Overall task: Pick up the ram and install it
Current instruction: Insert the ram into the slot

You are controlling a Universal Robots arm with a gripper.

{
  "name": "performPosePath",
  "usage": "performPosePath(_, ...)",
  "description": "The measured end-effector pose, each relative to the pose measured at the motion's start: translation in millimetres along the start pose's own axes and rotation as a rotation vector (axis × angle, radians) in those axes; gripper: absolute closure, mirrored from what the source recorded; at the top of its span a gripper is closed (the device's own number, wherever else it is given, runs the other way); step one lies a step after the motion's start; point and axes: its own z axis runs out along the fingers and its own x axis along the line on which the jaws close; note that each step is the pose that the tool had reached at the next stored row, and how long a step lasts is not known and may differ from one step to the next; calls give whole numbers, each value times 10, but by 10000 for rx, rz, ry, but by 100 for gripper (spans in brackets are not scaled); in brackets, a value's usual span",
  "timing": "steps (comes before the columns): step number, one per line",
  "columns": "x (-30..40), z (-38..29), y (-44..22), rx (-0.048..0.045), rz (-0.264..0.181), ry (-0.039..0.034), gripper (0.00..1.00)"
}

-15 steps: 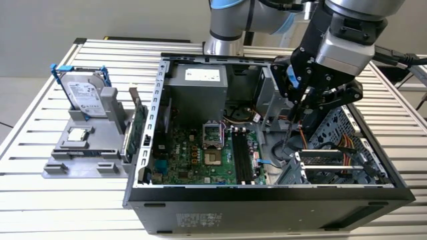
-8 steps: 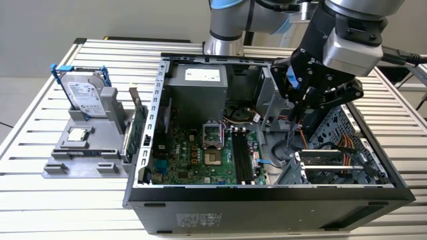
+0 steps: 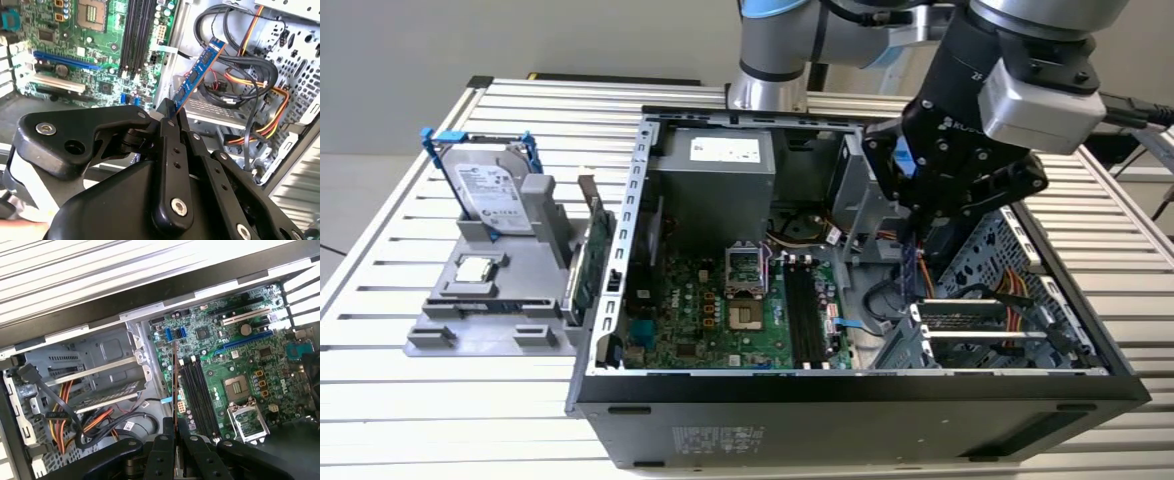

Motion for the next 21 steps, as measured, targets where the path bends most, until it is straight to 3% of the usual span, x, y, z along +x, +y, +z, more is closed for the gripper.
performPosePath(21, -1, 0, -2, -81, -2547, 113, 100)
